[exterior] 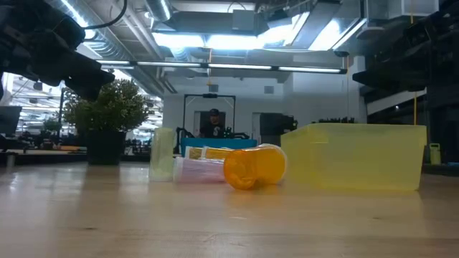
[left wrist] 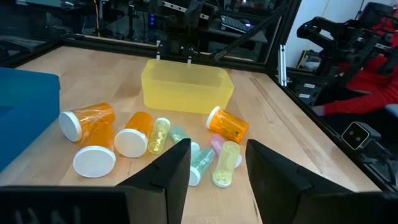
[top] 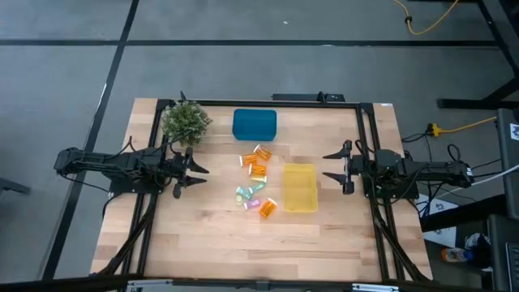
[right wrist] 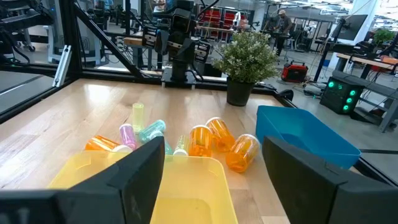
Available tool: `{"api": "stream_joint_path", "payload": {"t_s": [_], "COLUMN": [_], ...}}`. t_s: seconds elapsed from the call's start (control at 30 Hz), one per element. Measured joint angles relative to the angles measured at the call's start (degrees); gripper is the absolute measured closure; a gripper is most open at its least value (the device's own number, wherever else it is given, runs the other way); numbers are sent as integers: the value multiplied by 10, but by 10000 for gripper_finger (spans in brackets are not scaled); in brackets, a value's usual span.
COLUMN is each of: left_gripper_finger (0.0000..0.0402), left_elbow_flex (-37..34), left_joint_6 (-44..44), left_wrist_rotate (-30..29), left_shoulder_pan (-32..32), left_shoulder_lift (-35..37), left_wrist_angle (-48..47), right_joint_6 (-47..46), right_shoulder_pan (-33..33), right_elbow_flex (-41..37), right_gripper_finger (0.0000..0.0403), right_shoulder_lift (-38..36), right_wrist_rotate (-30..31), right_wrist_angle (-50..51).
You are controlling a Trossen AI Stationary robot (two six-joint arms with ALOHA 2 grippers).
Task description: Pick and place medicine bottles into bin by pill shape (circle, oval)
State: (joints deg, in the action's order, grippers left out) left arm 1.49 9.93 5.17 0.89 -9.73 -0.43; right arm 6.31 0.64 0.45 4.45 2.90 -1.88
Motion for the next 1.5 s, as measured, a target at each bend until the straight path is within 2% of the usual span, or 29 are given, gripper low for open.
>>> {"api": "stream_joint_path", "payload": {"t_s": [0.6, 0.8, 0.97, 1.1, 1.27, 1.5], "left_gripper_finger": [254, 254, 254, 254, 254, 254], "left_elbow_flex": [0, 0, 0, 0, 0, 0], "left_joint_6": [0, 0, 0, 0, 0, 0], "left_wrist_rotate": [0, 0, 0, 0, 0, 0], "left_shoulder_pan": [0, 0, 0, 0, 0, 0], "left_shoulder_lift": [0, 0, 0, 0, 0, 0], "left_wrist_angle": [0, 0, 0, 0, 0, 0], "right_joint_6": [-3, -147, -190, -255, -294, -300], "right_shoulder_pan": [0, 0, 0, 0, 0, 0], "right_elbow_flex": [0, 0, 0, 0, 0, 6], "right_gripper_finger": [130, 130, 130, 130, 130, 130], "right_shoulder_lift": [0, 0, 0, 0, 0, 2], "right_wrist_rotate": [0, 0, 39, 34, -4, 4], "right_wrist_angle": [0, -5, -25, -57, -99, -120]}}
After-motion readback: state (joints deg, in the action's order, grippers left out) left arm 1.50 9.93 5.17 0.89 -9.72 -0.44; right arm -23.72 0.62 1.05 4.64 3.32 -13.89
